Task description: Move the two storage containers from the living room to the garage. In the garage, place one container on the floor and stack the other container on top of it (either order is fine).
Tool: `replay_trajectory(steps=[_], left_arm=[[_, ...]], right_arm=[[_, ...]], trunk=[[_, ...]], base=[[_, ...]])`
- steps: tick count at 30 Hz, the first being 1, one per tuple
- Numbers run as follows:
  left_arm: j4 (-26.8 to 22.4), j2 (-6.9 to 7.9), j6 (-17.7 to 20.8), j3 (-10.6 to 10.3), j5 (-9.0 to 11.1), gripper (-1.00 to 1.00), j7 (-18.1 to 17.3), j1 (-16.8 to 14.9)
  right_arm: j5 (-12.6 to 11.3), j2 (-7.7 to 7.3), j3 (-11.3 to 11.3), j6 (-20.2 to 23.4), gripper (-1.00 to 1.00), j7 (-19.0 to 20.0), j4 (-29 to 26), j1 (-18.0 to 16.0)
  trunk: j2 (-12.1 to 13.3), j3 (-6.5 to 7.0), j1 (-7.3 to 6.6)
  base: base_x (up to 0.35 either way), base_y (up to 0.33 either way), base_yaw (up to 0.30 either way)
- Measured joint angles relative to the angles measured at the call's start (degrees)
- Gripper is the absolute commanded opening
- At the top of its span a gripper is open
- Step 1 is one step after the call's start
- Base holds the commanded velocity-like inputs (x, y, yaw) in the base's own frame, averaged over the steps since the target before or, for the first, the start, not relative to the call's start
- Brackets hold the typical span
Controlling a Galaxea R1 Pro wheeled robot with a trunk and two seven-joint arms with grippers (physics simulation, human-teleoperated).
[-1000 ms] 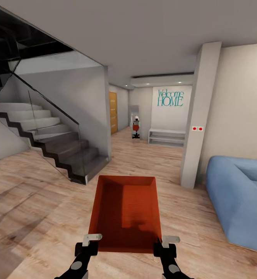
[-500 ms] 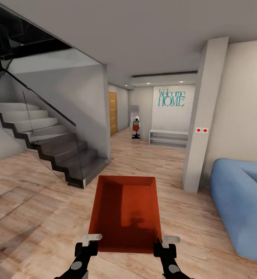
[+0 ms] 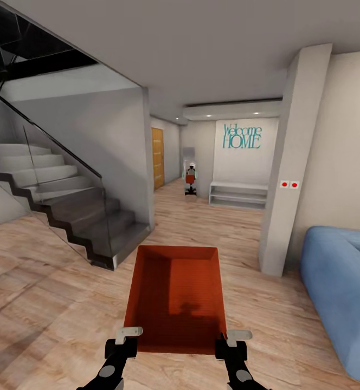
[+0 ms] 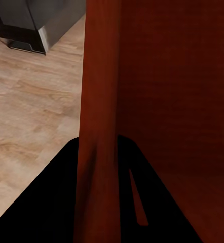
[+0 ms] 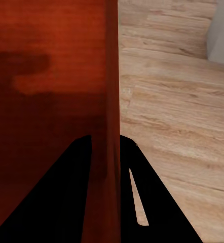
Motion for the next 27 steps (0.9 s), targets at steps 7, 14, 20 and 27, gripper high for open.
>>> replay_trajectory(steps=[7,14,20,27], left_arm=[[0.0,0.0,0.0,0.0,0.0,-1.0,0.0,0.0],[0.0,0.0,0.0,0.0,0.0,-1.0,0.0,0.0],[0.0,0.0,0.0,0.0,0.0,-1.0,0.0,0.0],[0.0,0.0,0.0,0.0,0.0,-1.0,0.0,0.0]], right_arm=[[0.0,0.0,0.0,0.0,-1.0,0.0,0.0,0.0],[0.0,0.0,0.0,0.0,-1.0,0.0,0.0,0.0],[0.0,0.0,0.0,0.0,-1.0,0.0,0.0,0.0],[0.0,0.0,0.0,0.0,-1.0,0.0,0.0,0.0]], trunk=[[0.0,0.0,0.0],[0.0,0.0,0.0],[0.0,0.0,0.0],[0.0,0.0,0.0]], base=[[0.323,0.0,0.0],[0.323,0.0,0.0],[0.323,0.0,0.0],[0.323,0.0,0.0]])
